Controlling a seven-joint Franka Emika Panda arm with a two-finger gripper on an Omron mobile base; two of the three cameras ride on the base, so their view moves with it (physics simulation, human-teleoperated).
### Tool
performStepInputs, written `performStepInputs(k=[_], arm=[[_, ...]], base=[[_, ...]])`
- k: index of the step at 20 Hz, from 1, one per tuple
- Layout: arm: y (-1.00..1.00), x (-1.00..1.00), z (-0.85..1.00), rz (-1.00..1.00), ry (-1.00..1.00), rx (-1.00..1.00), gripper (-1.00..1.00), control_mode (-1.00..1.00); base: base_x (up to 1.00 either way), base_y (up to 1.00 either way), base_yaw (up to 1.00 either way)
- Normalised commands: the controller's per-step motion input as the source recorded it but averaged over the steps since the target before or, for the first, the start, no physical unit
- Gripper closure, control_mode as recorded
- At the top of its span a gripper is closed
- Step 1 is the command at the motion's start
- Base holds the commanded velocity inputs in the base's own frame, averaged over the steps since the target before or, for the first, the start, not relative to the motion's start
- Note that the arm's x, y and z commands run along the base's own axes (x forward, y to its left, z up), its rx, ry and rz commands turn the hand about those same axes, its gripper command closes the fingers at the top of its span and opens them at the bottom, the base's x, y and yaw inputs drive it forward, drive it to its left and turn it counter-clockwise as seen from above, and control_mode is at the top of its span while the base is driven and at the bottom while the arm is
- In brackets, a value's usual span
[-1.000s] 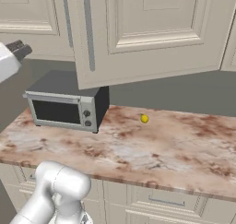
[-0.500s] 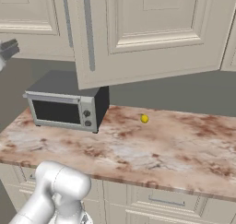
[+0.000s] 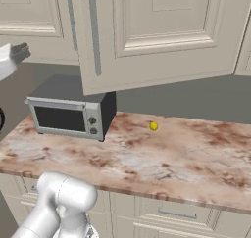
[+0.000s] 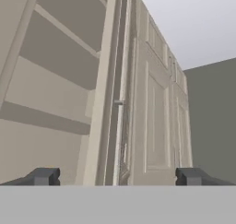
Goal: Pick the bar soap and bar soap from the cabinet and place them on the counter.
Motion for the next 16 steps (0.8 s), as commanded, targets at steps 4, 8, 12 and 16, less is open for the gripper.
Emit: performStepInputs(k=[4, 8, 12, 16], arm=[[0.00, 0.41, -0.12, -0.01, 0.02, 0.01, -1.00, -1.00], [-0.03, 0.47, -0.06, 0.00, 0.04, 0.03, -1.00, -1.00], [-0.12, 0.41, -0.01, -0.01, 0.06, 0.02, -1.00, -1.00], [-0.14, 0.40, 0.00, -0.02, 0.06, 0.02, -1.00, -1.00]], base=[[0.00, 0.00, 0.00], [0.00, 0.00, 0.00], [0.00, 0.00, 0.00], [0.00, 0.00, 0.00]])
